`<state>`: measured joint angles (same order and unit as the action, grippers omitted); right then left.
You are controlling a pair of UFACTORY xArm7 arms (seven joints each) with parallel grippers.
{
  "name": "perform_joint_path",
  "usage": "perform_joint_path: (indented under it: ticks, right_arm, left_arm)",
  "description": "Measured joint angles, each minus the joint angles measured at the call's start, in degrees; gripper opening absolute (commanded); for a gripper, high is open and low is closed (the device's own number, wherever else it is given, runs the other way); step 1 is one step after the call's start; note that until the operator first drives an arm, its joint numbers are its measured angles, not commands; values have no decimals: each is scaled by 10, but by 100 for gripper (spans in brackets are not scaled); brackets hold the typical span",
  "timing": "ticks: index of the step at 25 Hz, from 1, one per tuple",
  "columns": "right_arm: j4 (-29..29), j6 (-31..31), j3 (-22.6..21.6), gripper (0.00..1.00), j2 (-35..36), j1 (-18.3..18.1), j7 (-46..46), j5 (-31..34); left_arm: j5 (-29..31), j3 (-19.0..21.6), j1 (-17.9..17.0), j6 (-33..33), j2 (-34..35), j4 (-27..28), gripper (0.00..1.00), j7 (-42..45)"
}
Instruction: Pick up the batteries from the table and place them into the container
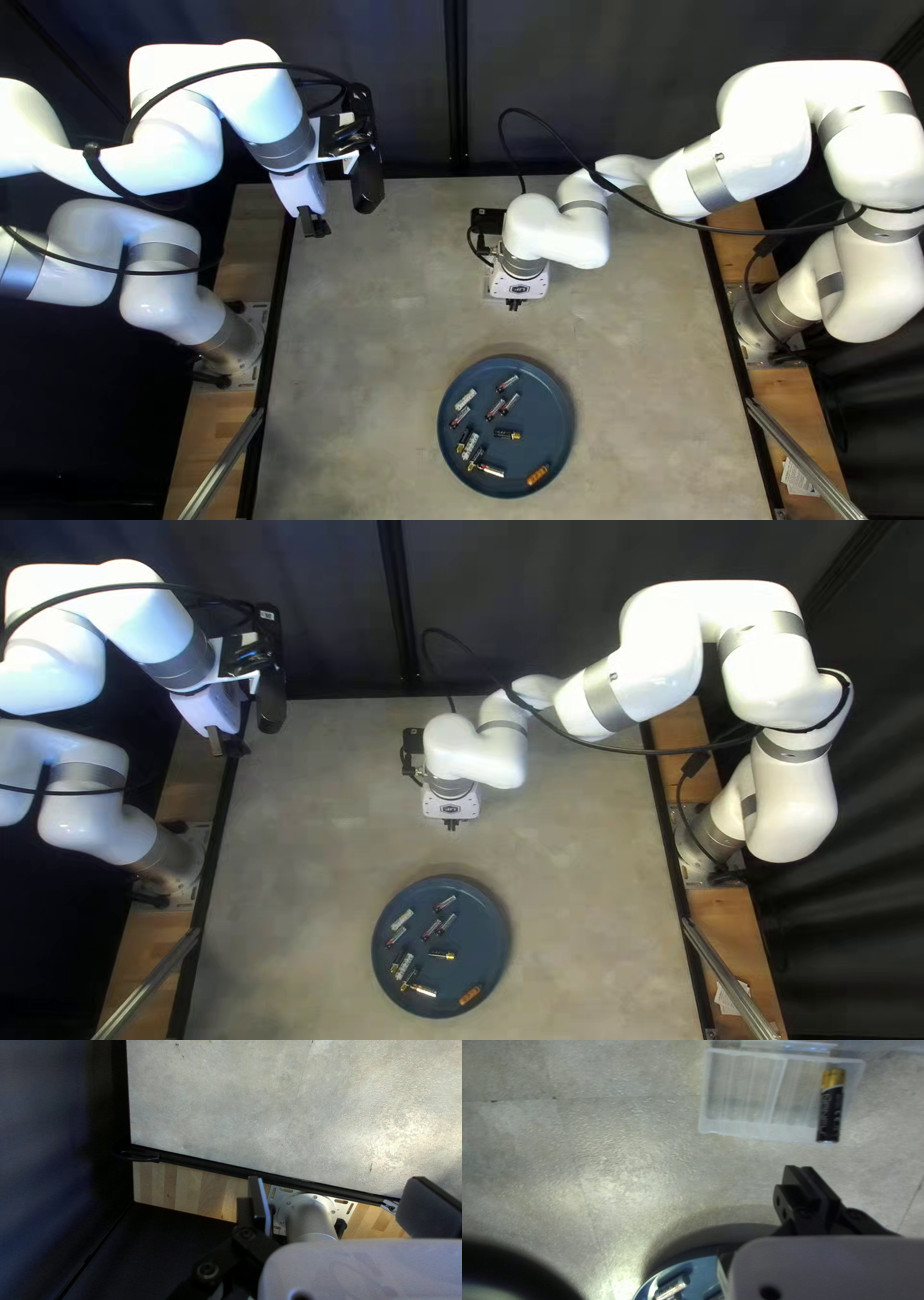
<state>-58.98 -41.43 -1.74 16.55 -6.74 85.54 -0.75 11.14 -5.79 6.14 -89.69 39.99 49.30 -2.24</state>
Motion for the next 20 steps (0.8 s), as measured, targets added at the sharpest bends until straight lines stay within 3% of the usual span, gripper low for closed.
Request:
perform_joint_path:
  ticks: [20]
  right_arm:
    - [15,8,9,0,-2,8,21,23]
  left_arm:
    - [0,0,0,0,0,0,100,0]
